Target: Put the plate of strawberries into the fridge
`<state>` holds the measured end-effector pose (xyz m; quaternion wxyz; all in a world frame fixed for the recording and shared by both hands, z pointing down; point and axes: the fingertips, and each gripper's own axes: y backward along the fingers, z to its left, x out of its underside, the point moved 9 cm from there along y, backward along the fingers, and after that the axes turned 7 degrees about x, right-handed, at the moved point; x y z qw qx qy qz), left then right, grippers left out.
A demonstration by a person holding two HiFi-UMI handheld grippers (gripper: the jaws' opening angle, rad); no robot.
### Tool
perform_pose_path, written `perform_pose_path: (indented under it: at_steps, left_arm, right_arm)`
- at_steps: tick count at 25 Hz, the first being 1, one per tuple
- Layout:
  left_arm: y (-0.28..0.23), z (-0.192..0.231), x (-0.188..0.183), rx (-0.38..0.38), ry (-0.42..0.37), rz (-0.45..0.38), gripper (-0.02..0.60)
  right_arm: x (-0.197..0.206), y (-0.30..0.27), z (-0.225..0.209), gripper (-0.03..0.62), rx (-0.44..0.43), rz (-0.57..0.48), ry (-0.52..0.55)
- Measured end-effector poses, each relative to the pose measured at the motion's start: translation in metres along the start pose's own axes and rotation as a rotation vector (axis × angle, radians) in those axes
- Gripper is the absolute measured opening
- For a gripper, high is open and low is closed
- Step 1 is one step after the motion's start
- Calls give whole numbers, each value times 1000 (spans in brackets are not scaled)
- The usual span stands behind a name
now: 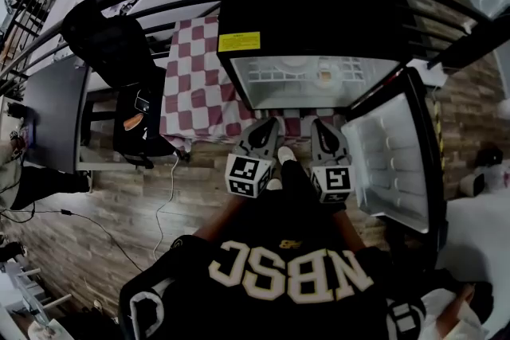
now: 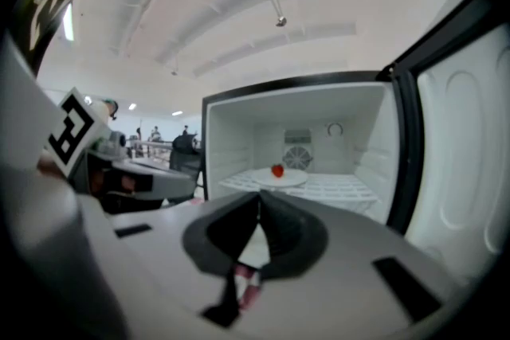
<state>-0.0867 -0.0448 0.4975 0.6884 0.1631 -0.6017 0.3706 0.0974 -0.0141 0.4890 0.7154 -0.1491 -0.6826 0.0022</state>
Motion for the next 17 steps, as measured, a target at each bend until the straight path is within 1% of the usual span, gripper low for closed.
perform_pose_path:
  at_steps: [1, 3, 6, 9, 12, 17]
  left_arm:
    - [4, -2, 0, -3, -7, -10, 15]
    - [12, -4, 4, -3, 5, -22, 15]
    - [23, -7, 13, -7, 29, -23, 15]
    - [31, -8, 18, -13, 36, -24, 15]
    - [38, -11, 21, -15, 46, -28, 15]
    - [48, -10, 32, -17, 54, -25, 17]
  right_arm:
    - [2, 4, 1, 21, 3, -8, -6]
    - [4, 12, 5, 21, 1, -5, -13]
    - [9, 22, 8, 21, 3, 5, -19]
    - [12, 33, 8, 21, 20, 9, -22]
    - [11, 42, 12, 21, 25, 20, -10]
    - [11, 50, 28, 23, 6, 15, 11]
